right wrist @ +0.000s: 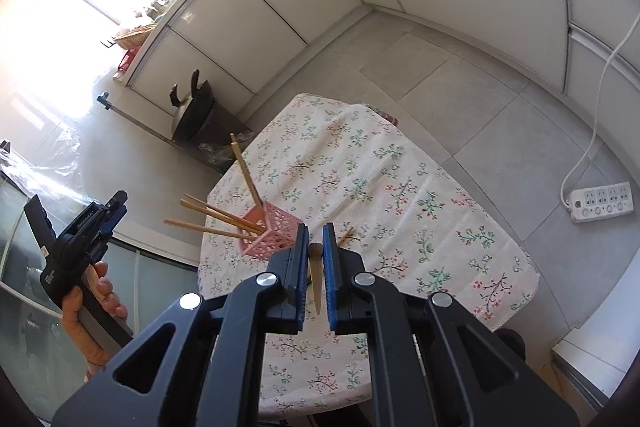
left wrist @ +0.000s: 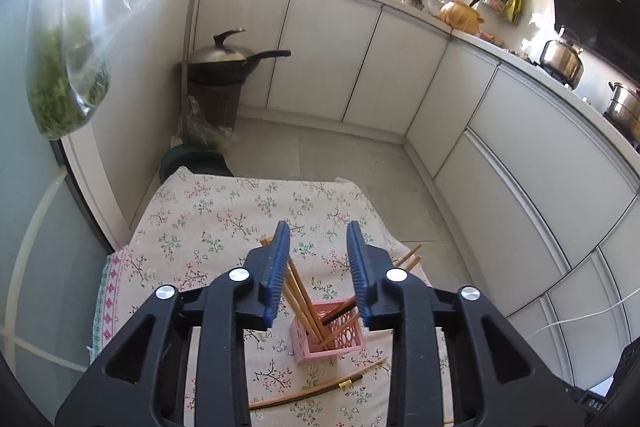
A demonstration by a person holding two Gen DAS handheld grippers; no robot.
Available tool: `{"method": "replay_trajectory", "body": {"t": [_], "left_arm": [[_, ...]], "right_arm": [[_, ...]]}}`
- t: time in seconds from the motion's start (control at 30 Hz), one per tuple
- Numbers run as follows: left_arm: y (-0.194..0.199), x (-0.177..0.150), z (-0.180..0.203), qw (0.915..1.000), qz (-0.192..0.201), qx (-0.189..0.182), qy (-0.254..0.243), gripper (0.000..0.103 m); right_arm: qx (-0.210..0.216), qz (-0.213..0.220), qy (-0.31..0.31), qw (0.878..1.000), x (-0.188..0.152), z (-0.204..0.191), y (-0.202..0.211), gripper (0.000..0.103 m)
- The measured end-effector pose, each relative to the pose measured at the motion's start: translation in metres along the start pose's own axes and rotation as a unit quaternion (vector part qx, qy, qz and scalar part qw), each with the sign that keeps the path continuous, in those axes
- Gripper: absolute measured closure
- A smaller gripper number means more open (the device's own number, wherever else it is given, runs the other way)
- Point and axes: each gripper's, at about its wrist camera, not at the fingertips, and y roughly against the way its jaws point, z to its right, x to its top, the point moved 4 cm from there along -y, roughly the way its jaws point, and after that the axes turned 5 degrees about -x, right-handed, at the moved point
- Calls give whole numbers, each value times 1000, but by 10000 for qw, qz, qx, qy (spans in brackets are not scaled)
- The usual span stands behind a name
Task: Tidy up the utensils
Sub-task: 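Lower the left tool's chopstick into the basket and open it while the right tool lowers and releases its own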
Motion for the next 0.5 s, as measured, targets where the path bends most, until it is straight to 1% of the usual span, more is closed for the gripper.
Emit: {"method": "replay_trajectory", "body": {"t": [0.13,0.23,0.37,0.47,0.5], "left_arm": [[10,-4,-5,9999,64,-61,130,70],[13,-18,-11,9997,41,-70,224,69],[14,-47,-19,9997,9,192,177,68],[12,-66,-23,9988,-74,469,-80,68],[13,-69,-24,9982,-48,575,-173,68]], "right_arm": [[80,23,111,9999,7,-16,6,95],[83,70,217,9997,14,-29,10,95],[74,192,410,9989,30,-54,16,95],[93,322,562,9979,45,-76,20,95],[113,391,620,9972,50,-86,21,95]]}}
